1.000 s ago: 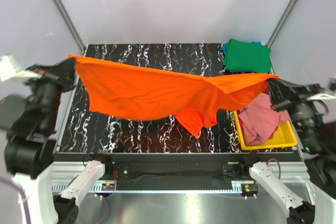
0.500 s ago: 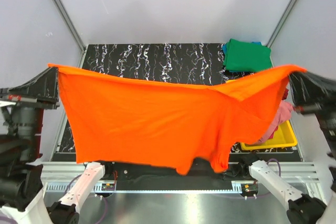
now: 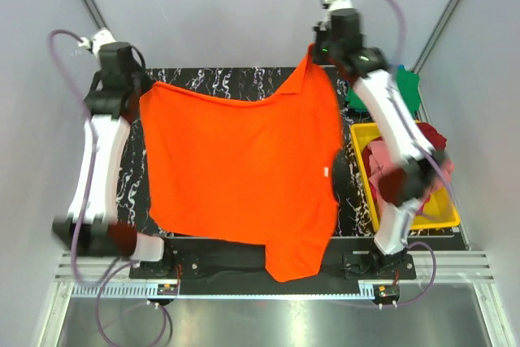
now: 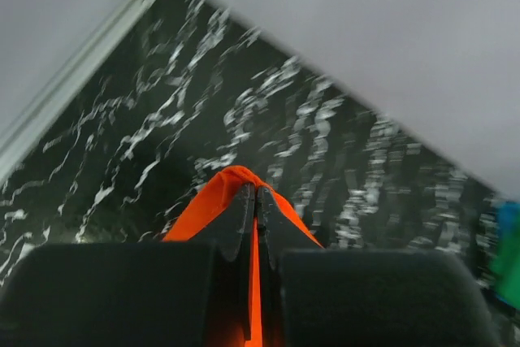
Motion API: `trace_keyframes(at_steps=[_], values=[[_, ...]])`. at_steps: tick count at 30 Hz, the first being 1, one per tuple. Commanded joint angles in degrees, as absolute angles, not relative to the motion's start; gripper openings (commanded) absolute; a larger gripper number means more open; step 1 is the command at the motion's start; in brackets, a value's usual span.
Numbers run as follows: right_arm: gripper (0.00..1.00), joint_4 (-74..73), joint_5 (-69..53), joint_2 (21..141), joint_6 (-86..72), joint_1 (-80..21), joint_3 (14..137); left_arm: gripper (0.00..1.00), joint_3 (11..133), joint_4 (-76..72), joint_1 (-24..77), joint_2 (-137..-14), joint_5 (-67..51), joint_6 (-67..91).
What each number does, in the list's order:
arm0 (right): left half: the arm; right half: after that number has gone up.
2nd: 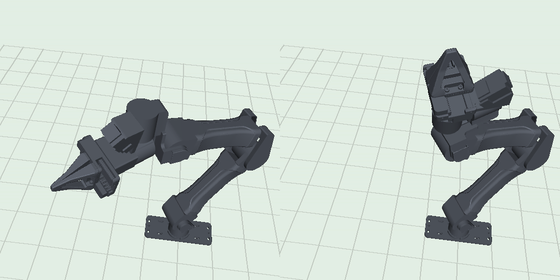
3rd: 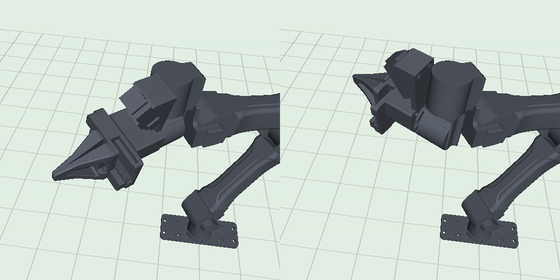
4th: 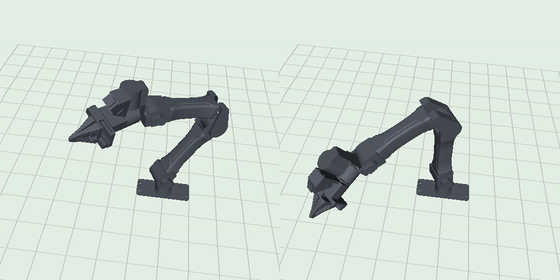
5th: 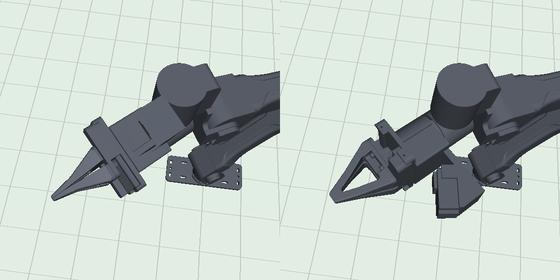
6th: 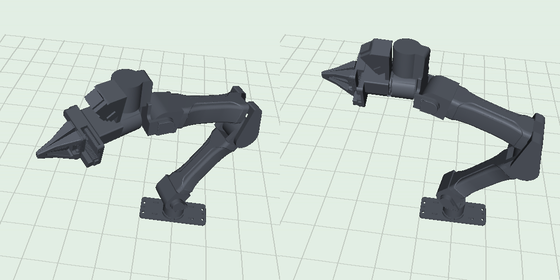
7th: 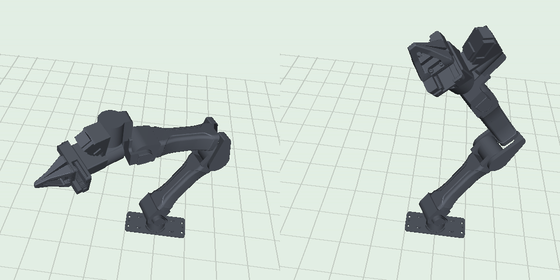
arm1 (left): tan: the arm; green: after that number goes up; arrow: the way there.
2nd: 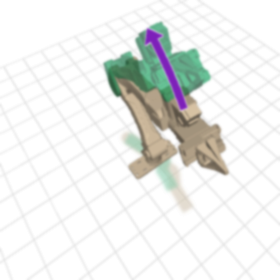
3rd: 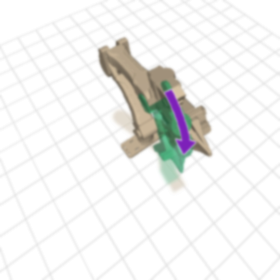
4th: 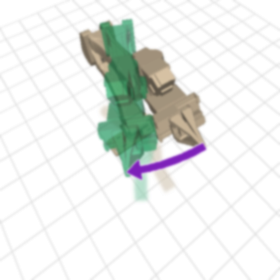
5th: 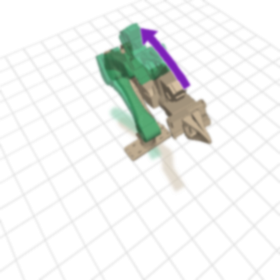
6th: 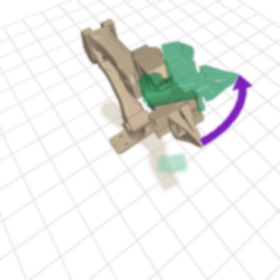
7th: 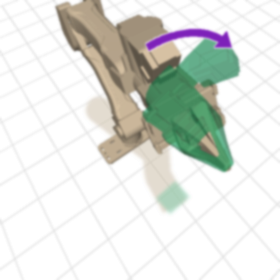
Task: Fold and stack the t-shirts
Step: Flatten the tshirt out
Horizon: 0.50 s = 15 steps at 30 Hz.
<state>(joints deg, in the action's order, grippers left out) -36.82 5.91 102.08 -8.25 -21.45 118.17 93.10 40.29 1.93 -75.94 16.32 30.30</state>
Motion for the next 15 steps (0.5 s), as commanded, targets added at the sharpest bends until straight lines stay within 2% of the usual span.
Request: trace_keyframes(at_steps=[1, 2, 3, 4, 5, 6, 8, 9, 15], values=[[0.02, -38.57, 11.77, 123.69, -6.94, -20.66, 139.32, 0.0, 95.69, 40.34, -6.3, -92.14, 13.99, 33.57], [0.19, -44.15, 12.04, 130.54, -7.38, -20.39, 148.01, 0.0, 101.46, 43.56, -7.72, -101.51, 11.45, 34.36], [0.6, -48.65, 9.43, 144.44, -8.43, -19.69, 170.98, 0.23, 104.73, 45.68, -8.87, -106.56, 6.21, 35.5], [0.99, -52.43, 8.62, 148.93, -9.48, -19.51, 179.74, 0.34, 107.9, 47.97, -10.36, -110.27, 4.15, 35.77], [1.0, -50.73, 7.22, 148.63, -11.06, -19.34, 179.39, 0.46, 110.71, 50.42, -10.72, -113.61, 3.09, 36.03], [1.0, -48.36, 7.47, 143.23, -12.29, -19.42, 168.16, 0.81, 109.96, 50.19, -10.81, -113.56, 2.64, 36.47], [1.0, -37.4, 7.74, 135.48, -13.44, -19.42, 152.57, 0.99, 105.76, 47.48, -10.81, -111.81, 2.11, 35.78], [1.0, -33.87, 7.73, 129.44, -13.8, -19.42, 140.4, 0.99, 104.34, 46.68, -10.72, -109.62, 1.33, 34.99], [1.0, -31.11, 7.56, 121.74, -17.57, -19.42, 124.82, 0.99, 94.41, 43.95, -10.64, -97.77, 2.45, 32.96]])
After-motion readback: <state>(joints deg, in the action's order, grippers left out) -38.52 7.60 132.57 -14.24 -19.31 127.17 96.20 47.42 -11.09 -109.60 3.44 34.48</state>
